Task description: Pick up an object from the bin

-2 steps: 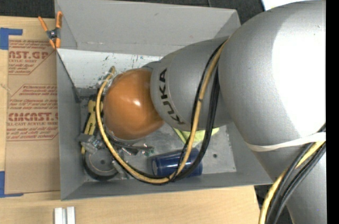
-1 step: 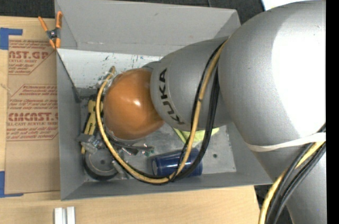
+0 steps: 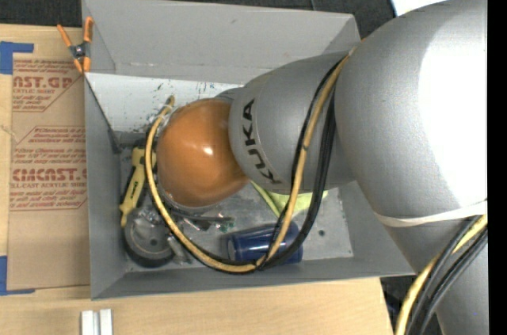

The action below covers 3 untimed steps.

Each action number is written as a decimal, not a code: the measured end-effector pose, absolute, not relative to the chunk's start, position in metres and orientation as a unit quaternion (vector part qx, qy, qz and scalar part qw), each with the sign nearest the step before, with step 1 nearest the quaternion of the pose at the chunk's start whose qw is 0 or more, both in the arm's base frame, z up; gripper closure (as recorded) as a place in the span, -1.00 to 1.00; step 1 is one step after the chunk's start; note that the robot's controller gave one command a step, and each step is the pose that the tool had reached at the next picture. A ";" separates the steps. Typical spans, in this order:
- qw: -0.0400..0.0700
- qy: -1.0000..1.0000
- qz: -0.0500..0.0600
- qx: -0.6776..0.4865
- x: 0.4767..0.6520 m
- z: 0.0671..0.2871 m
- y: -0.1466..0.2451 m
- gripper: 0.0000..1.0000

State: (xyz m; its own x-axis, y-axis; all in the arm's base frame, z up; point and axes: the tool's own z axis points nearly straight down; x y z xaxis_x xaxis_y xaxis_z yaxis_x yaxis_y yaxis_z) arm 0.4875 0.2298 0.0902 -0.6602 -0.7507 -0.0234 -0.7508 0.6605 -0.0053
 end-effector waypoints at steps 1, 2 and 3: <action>0.009 0.912 0.002 -0.410 0.486 0.097 0.227 1.00; 0.005 0.912 0.001 -0.410 0.484 0.109 0.226 1.00; 0.003 0.912 0.001 -0.410 0.483 0.130 0.226 1.00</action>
Offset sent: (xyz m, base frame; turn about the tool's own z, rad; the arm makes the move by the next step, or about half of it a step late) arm -0.0021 -0.0033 0.0253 0.0029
